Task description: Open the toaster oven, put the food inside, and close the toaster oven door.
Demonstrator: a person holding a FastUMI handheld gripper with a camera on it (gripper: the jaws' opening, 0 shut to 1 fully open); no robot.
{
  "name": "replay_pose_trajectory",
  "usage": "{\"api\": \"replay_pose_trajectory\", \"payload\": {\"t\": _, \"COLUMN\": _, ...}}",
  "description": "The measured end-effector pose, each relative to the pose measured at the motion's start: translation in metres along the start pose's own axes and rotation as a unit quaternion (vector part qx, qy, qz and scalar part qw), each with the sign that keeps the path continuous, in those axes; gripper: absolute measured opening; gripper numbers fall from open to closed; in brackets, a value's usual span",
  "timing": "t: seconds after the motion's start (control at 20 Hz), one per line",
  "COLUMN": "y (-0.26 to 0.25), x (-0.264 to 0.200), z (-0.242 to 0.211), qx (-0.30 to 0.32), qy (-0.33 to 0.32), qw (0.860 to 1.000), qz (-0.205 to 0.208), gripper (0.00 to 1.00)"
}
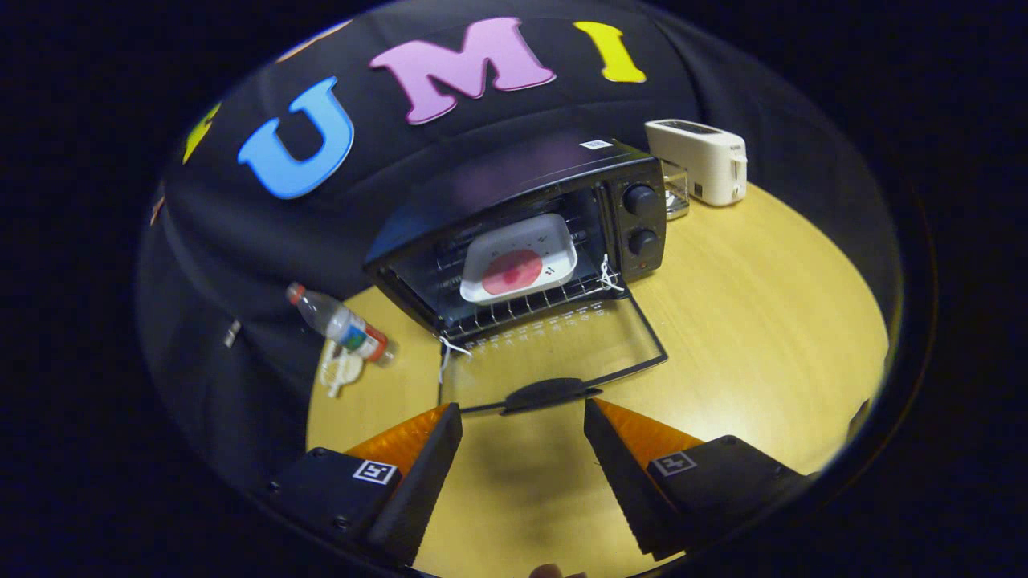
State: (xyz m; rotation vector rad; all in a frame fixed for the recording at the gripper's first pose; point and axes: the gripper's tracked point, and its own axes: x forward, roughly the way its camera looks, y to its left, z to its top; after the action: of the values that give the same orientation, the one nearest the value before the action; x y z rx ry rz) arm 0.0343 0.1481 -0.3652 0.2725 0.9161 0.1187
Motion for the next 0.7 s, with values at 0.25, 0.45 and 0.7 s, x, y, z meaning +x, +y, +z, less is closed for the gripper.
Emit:
{"api": "replay_pose_trajectory", "payload": {"t": 0.25, "y": -0.013, "x": 0.033, "z": -0.049, "qx": -0.046, "qy": 0.063, "qw": 0.996, "qz": -0.034, "gripper": 0.99}}
{"api": "replay_pose_trajectory", "payload": {"t": 0.45, "y": -0.009, "x": 0.061, "z": -0.065, "qx": -0.050, "qy": 0.080, "qw": 0.995, "qz": -0.046, "gripper": 0.99}}
{"api": "replay_pose_trajectory", "payload": {"t": 0.7, "y": -0.018, "x": 0.098, "z": -0.065, "qx": -0.043, "qy": 0.083, "qw": 0.994, "qz": -0.063, "gripper": 0.99}}
